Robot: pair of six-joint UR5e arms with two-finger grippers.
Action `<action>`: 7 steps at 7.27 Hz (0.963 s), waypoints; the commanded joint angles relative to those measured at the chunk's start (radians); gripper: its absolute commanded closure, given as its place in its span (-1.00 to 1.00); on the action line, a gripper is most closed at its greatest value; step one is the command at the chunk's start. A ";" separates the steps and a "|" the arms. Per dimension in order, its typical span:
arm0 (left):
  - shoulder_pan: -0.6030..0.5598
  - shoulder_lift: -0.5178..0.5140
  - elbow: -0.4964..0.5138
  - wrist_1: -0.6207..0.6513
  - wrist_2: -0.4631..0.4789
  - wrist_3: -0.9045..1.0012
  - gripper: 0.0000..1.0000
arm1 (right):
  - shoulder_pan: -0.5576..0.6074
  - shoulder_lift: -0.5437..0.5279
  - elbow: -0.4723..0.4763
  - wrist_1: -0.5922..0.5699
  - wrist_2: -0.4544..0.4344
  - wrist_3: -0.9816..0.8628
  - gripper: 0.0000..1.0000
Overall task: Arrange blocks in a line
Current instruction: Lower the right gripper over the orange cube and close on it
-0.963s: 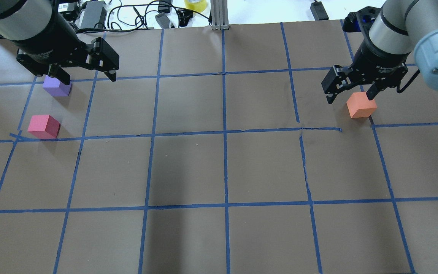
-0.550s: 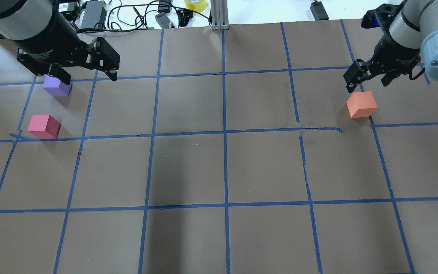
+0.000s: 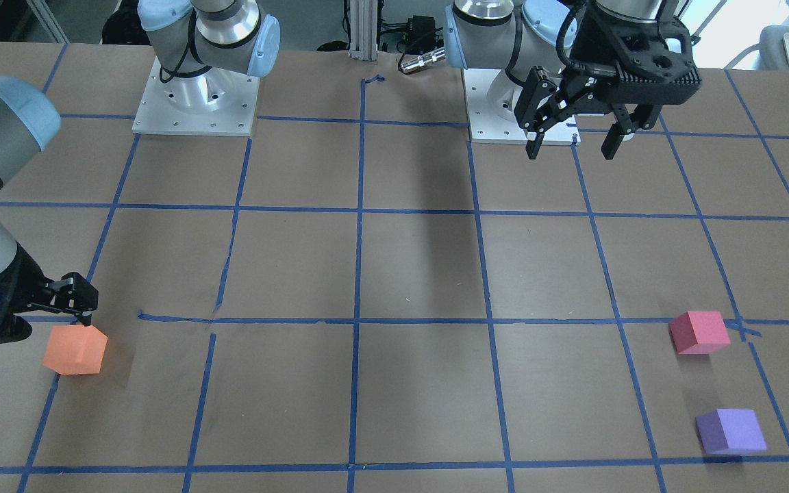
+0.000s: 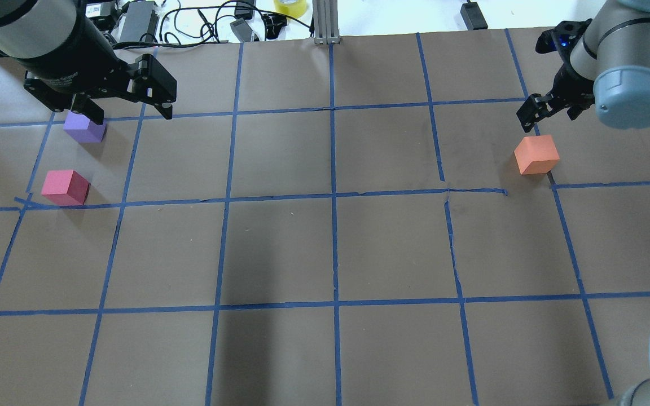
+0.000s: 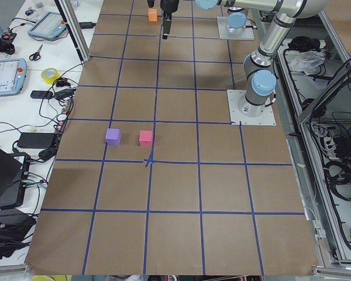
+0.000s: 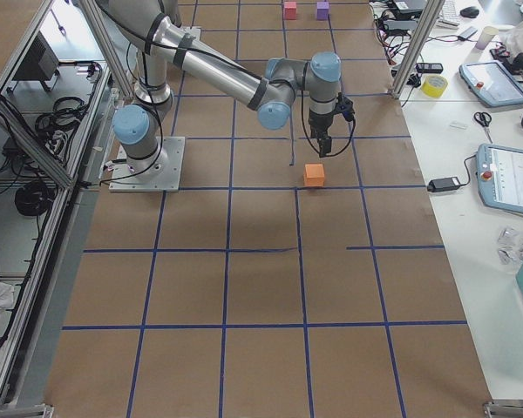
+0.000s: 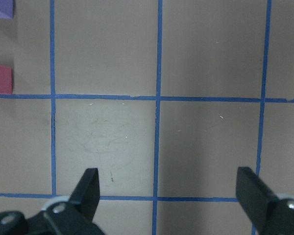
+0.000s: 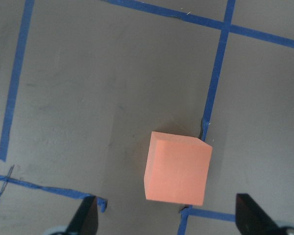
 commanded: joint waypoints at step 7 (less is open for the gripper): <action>0.003 0.002 0.002 0.000 0.003 0.003 -1.00 | -0.054 0.134 -0.028 -0.060 0.011 0.028 -1.00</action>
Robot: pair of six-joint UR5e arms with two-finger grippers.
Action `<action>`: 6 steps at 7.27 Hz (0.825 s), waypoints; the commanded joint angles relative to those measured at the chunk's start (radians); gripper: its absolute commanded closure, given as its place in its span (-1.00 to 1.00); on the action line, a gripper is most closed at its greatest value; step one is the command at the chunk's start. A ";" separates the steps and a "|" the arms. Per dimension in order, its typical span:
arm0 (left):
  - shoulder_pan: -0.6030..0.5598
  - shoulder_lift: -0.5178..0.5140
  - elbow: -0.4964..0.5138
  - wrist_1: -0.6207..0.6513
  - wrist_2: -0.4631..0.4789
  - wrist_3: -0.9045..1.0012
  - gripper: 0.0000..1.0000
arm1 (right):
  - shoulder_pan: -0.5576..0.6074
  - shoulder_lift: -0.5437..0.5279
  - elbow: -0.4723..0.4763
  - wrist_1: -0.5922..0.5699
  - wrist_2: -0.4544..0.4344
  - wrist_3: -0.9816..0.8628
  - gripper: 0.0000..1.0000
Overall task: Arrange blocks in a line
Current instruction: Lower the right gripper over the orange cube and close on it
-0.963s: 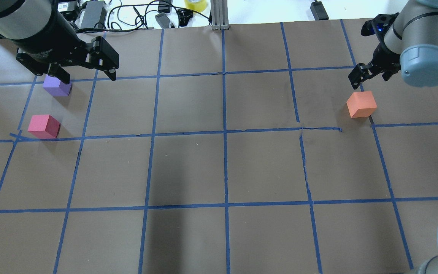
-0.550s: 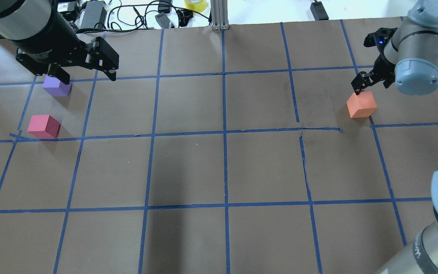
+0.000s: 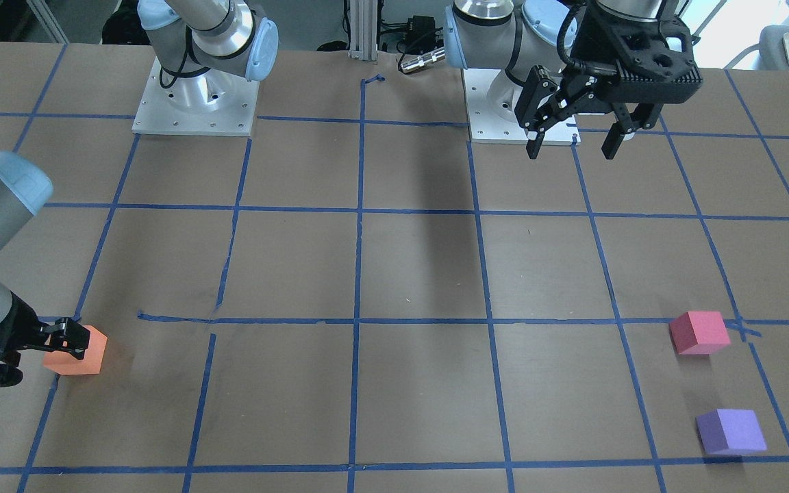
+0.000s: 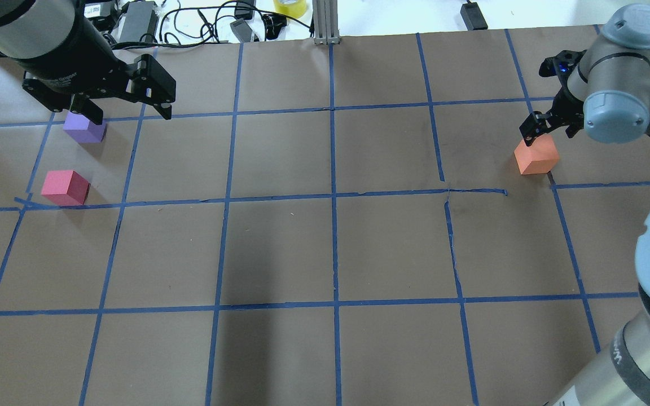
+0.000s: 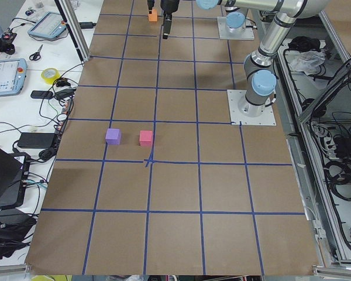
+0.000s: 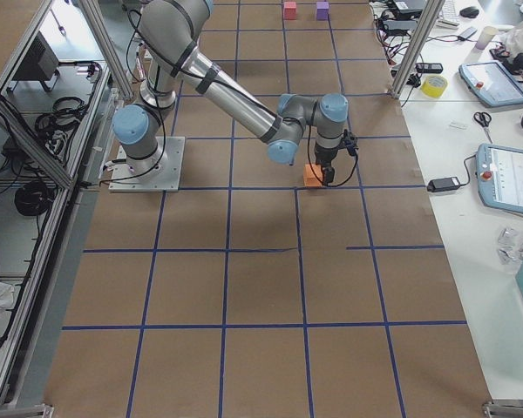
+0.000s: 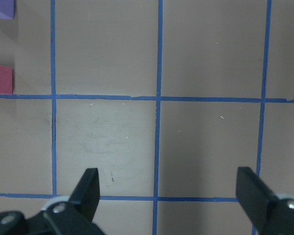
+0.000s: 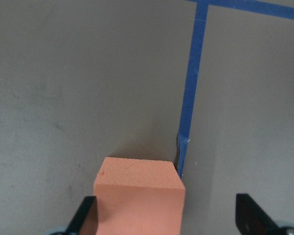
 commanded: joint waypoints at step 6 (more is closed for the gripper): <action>0.004 0.000 -0.002 0.000 0.004 0.003 -1.00 | 0.006 0.035 -0.011 0.081 0.038 0.061 -1.00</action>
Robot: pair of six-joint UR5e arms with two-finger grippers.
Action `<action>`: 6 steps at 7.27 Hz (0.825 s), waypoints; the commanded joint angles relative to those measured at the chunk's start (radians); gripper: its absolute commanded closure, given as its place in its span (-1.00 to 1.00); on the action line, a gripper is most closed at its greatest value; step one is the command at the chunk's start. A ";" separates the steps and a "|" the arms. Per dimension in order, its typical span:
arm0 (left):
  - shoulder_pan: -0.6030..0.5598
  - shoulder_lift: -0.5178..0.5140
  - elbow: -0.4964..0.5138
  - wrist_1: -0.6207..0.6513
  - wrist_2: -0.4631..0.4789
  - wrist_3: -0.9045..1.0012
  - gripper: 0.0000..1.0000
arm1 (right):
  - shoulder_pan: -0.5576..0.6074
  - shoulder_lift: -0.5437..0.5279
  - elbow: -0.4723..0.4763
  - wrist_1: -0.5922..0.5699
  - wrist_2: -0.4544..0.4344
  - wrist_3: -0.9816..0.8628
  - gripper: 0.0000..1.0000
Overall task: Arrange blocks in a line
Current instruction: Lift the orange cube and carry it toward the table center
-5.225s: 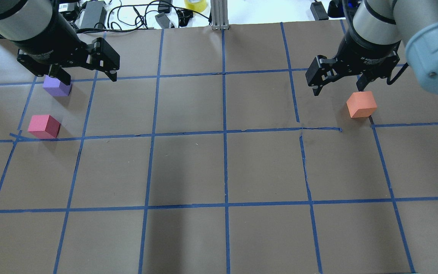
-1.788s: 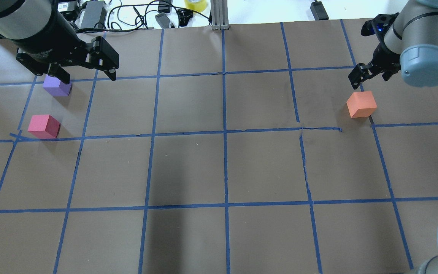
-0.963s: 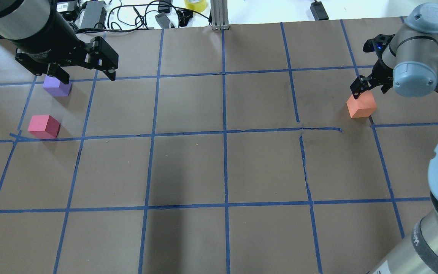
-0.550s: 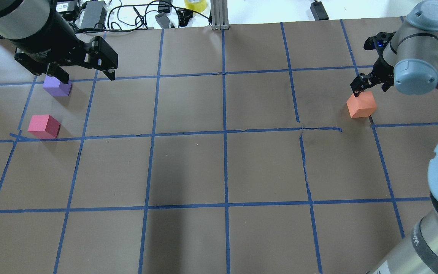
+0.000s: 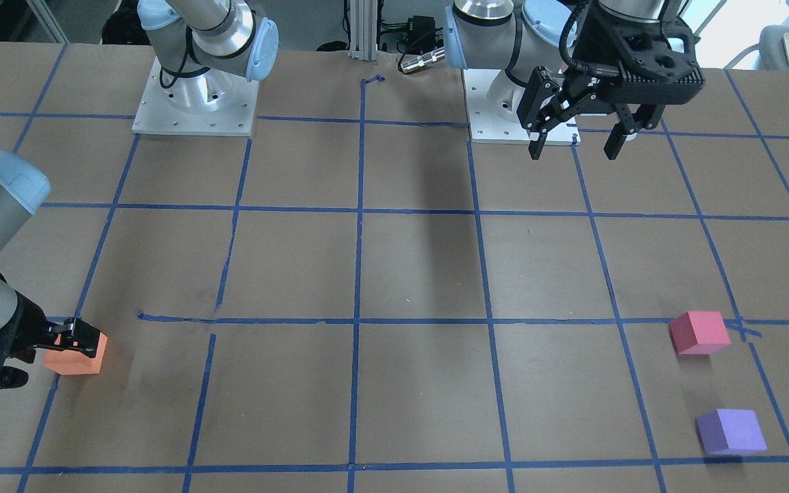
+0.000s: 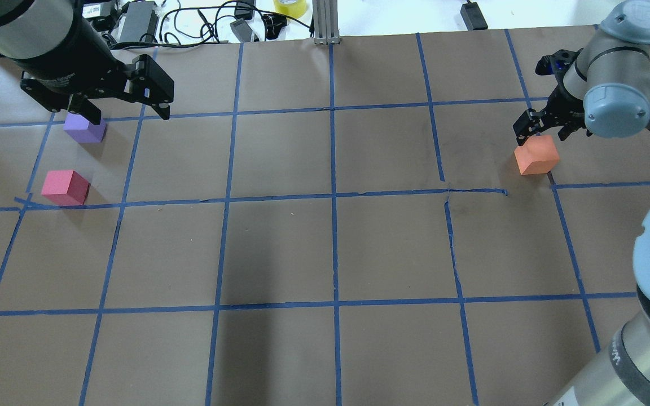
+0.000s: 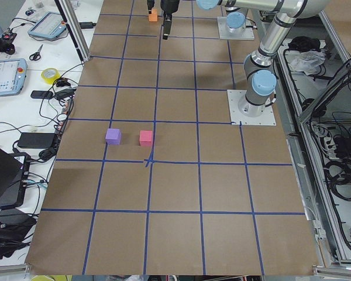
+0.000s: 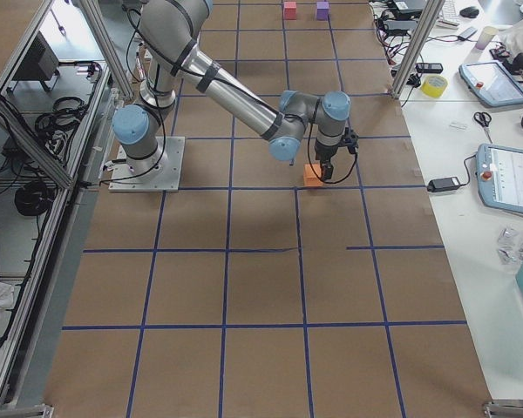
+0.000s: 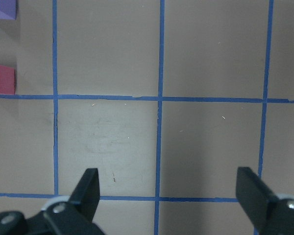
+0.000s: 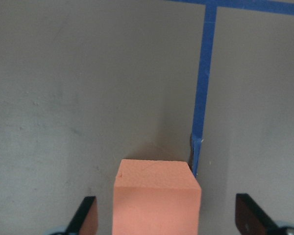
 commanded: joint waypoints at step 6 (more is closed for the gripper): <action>-0.007 -0.006 -0.002 0.000 0.003 -0.007 -1.00 | 0.000 -0.017 -0.033 0.112 -0.050 0.009 1.00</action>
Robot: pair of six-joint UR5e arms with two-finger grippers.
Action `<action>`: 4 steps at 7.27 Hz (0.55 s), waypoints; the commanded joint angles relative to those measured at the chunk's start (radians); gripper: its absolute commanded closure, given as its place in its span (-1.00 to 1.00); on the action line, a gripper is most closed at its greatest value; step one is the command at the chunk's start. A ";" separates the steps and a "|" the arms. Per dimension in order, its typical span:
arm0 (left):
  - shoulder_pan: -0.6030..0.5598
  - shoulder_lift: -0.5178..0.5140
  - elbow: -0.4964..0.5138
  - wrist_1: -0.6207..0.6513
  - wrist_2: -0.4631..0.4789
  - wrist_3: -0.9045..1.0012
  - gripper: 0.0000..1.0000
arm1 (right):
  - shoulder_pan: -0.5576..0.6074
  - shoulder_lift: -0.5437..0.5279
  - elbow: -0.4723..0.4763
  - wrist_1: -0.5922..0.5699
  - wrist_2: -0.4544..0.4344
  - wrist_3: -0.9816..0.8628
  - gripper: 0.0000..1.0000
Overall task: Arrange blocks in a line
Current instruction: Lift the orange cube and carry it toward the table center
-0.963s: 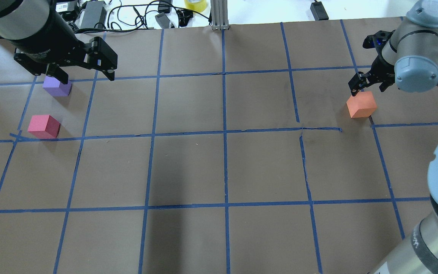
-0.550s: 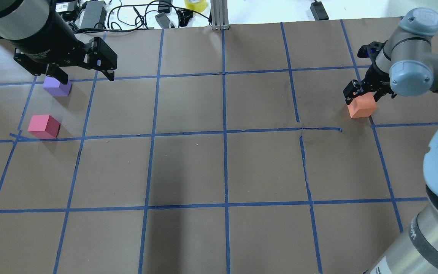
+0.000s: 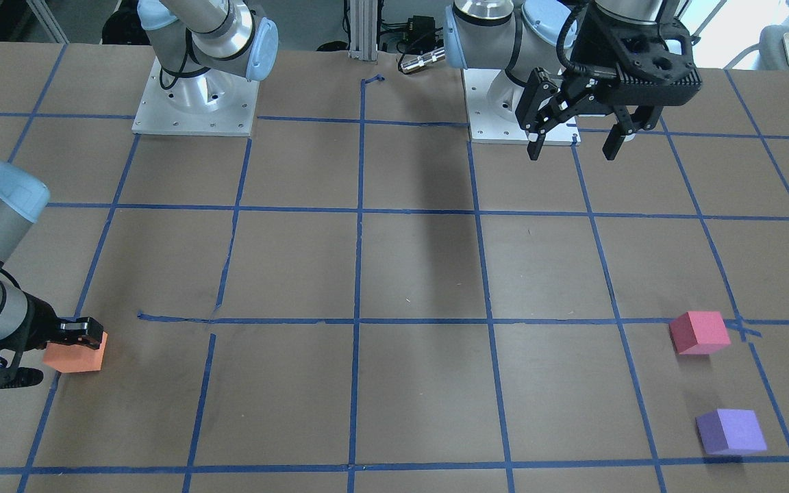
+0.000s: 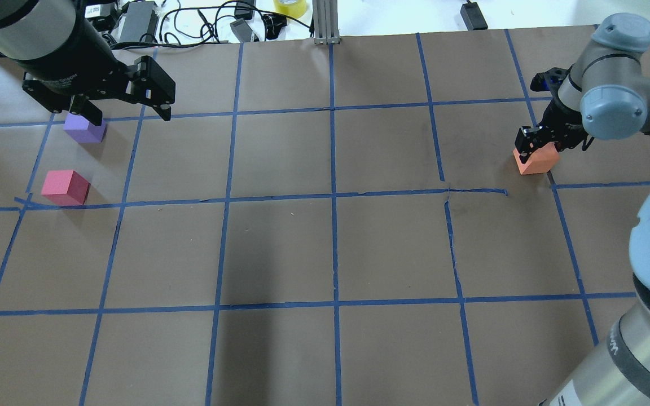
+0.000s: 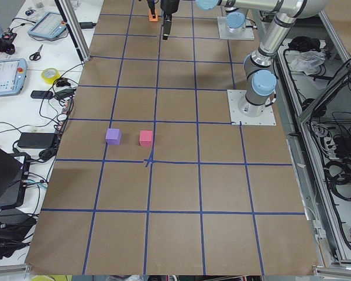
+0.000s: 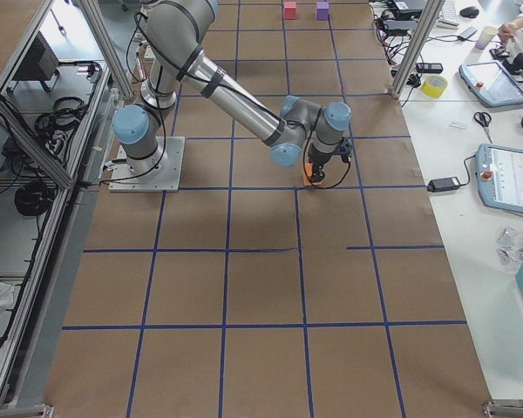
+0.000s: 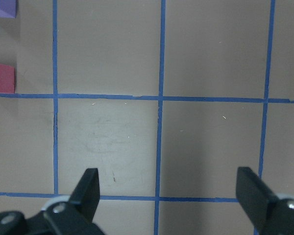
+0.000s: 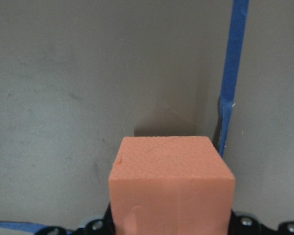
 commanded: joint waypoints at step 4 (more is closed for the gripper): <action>0.001 0.001 -0.001 0.001 -0.001 0.002 -1.00 | 0.298 -0.086 -0.180 0.163 -0.027 0.382 1.00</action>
